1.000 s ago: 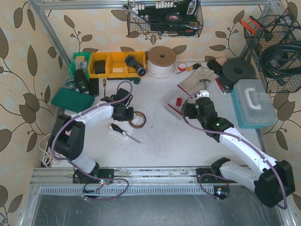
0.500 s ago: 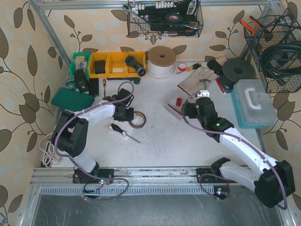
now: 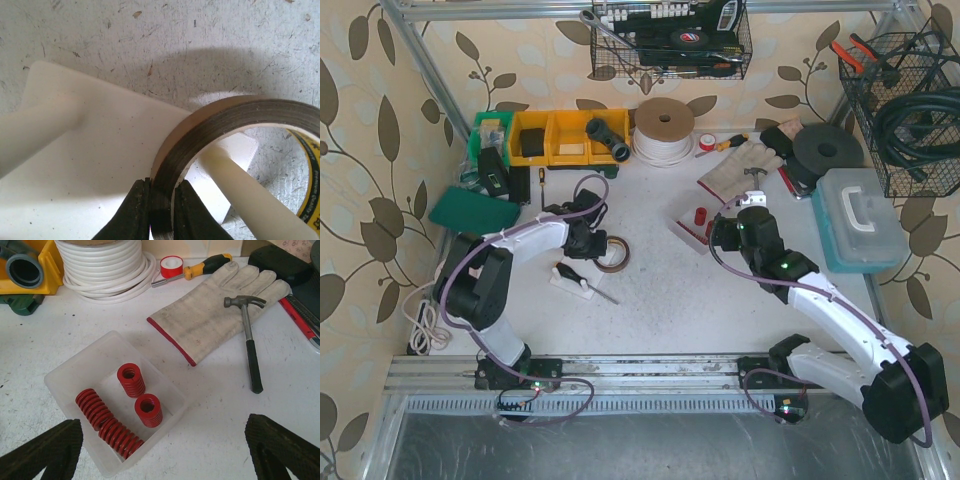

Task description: Install the large spring

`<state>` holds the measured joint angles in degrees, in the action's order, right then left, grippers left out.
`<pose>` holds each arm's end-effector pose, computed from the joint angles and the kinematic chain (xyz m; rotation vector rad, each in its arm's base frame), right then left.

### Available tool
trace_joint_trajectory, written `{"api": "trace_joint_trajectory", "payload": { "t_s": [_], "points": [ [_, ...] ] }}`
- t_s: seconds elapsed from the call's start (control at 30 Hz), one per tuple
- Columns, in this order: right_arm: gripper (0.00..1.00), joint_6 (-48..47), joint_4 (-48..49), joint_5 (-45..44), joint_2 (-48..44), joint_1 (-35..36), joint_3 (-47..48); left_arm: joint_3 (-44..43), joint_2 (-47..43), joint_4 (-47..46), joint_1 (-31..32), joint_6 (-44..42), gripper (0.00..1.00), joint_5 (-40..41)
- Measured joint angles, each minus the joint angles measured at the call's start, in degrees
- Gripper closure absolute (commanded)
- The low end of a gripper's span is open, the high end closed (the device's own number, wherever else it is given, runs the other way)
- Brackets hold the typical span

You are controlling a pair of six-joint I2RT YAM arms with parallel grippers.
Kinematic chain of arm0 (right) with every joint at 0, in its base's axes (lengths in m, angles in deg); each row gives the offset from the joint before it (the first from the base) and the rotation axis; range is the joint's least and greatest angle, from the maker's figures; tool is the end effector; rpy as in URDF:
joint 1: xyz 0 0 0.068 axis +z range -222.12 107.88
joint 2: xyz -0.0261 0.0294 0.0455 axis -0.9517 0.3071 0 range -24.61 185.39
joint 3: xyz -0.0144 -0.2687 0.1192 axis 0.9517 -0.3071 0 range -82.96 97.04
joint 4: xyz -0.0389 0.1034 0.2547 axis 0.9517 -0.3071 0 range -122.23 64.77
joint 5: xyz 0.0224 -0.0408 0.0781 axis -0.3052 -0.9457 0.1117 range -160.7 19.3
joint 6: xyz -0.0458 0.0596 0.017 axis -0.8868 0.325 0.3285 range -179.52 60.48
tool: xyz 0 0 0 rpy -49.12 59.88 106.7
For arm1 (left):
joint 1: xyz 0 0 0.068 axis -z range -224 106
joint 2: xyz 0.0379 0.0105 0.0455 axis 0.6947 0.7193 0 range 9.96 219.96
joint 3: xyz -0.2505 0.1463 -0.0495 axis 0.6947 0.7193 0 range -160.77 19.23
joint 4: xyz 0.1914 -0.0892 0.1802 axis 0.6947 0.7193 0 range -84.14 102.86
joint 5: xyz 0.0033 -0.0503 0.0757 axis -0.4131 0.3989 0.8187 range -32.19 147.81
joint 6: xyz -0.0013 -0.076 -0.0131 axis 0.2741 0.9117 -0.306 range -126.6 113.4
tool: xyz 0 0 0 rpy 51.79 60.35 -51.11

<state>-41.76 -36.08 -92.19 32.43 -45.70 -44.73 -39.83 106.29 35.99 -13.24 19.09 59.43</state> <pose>0.2339 0.0894 0.2591 0.0704 2.0491 0.0872 0.3018 -0.1775 0.1579 0.1150 2.7695 -0.2273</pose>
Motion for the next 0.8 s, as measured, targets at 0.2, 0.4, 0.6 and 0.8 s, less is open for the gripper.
{"api": "trace_joint_trajectory", "payload": {
  "t_s": [0.2,0.4,0.6,0.8],
  "points": [
    [0.12,0.0,0.0,-0.2,-0.2,0.0,0.0,-0.1,-1.5,0.8,0.1,0.2,0.98,0.5],
    [0.12,0.0,0.0,-0.2,-0.5,0.0,0.0,-1.9,-7.9,2.2,0.1,0.3,1.0,3.3],
    [0.12,0.0,0.0,-0.2,-0.4,0.1,0.0,-6.2,-10.4,-0.1,-0.4,0.6,1.0,9.1],
    [0.12,-0.1,0.2,-0.2,-0.3,0.3,0.0,-10.1,-8.3,-4.5,-5.6,0.6,1.0,11.7]
  ]
}}
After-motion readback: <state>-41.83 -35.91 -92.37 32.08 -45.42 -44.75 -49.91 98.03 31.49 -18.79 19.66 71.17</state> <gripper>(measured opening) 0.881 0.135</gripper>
